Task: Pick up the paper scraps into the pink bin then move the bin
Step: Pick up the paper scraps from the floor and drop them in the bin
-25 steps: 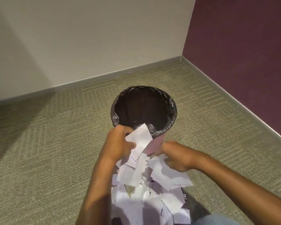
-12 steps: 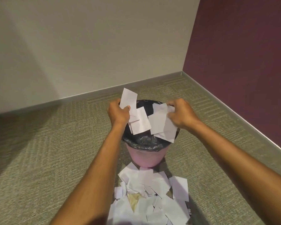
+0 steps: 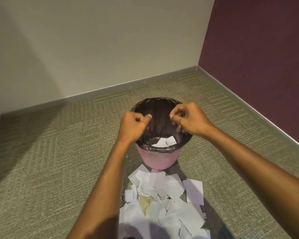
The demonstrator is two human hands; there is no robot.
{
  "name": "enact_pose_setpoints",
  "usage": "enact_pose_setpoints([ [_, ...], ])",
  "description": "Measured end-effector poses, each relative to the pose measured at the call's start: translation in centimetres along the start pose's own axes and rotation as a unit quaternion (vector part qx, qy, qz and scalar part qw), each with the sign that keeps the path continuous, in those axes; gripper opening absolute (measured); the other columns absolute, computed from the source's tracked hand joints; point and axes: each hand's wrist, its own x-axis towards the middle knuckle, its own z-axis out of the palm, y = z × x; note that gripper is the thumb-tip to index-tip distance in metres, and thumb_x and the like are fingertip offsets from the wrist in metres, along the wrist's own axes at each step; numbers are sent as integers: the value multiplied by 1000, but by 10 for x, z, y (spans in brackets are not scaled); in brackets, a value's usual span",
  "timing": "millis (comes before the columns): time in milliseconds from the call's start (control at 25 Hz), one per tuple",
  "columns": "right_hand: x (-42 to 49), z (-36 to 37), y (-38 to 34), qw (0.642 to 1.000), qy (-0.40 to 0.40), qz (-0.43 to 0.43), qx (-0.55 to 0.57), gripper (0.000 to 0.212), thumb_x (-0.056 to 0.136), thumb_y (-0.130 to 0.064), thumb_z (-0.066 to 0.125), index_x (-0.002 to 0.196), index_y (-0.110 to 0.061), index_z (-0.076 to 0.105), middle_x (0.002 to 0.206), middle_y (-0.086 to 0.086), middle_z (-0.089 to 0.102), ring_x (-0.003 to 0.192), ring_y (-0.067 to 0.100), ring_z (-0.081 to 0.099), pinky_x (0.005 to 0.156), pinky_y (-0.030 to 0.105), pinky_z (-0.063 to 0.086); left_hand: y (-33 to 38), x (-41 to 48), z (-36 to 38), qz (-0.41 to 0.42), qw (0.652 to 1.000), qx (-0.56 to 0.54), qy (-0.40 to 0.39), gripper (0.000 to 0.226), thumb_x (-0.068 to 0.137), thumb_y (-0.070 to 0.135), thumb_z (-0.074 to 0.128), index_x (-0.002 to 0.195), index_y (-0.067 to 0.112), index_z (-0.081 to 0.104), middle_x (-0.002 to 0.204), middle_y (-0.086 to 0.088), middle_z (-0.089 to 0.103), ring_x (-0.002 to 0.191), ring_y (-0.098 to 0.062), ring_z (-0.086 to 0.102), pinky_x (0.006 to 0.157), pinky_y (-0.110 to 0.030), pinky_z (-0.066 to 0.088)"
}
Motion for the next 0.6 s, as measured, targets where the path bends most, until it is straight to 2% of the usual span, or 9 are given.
enact_pose_setpoints([
  [80, -22, 0, 3, 988, -154, -25, 8, 10, 89, -4, 64, 83, -8, 71, 58, -2, 67, 45, 14, 61, 46, 25, 47, -18, -25, 3, -49, 977, 31, -203, 38, 84, 24, 67, 55, -1, 64, 48, -9, 54, 35, -8, 39, 42, -16, 34],
  [160, -42, 12, 16, 948, -316, -11, -31, 7, 89, -6, 65, 86, -4, 71, 57, -4, 65, 45, 10, 58, 46, 24, 47, -51, -50, 18, -140, 907, 92, -385, 29, 81, 22, 68, 56, 7, 65, 50, -5, 58, 38, -10, 46, 44, -17, 38],
  [200, -50, 25, 27, 925, -376, 5, -59, 8, 89, -7, 65, 89, -2, 71, 63, 0, 69, 49, 12, 61, 47, 26, 50, -74, -62, 32, -174, 880, 128, -422, 24, 79, 23, 69, 58, 12, 65, 54, -3, 62, 46, -14, 55, 49, -23, 44],
  [280, -63, 61, 53, 874, -459, 34, -157, 15, 87, -12, 65, 94, 0, 70, 82, 14, 74, 65, 23, 68, 57, 32, 54, -111, -89, 60, -192, 871, 201, -405, 10, 73, 25, 66, 67, 19, 62, 75, -2, 68, 76, -22, 67, 67, -31, 51],
  [320, -68, 80, 66, 848, -480, 35, -223, 19, 86, -15, 65, 96, 1, 69, 88, 18, 73, 76, 30, 70, 63, 34, 55, -126, -103, 72, -183, 876, 233, -381, 7, 72, 26, 64, 76, 21, 62, 90, -2, 68, 92, -23, 66, 75, -31, 50],
  [400, -80, 112, 89, 810, -490, 24, -321, 26, 85, -17, 65, 97, 6, 63, 98, 21, 69, 91, 36, 67, 69, 37, 53, -144, -133, 89, -144, 877, 279, -364, 32, 75, 31, 62, 105, 21, 60, 115, -3, 61, 113, -24, 56, 88, -33, 46],
  [480, -90, 126, 104, 792, -482, 23, -373, 16, 85, -13, 63, 92, 0, 56, 107, 21, 63, 98, 36, 65, 69, 34, 50, -155, -156, 99, -119, 857, 312, -393, 59, 76, 43, 64, 129, 23, 48, 130, -5, 48, 125, -26, 45, 97, -39, 41],
  [600, -99, 135, 125, 771, -485, 41, -411, 22, 82, -7, 65, 102, -3, 58, 114, 19, 62, 101, 34, 65, 69, 32, 48, -163, -175, 106, -136, 825, 326, -441, 90, 70, 56, 71, 145, 28, 29, 147, -5, 29, 137, -29, 28, 107, -49, 31],
])
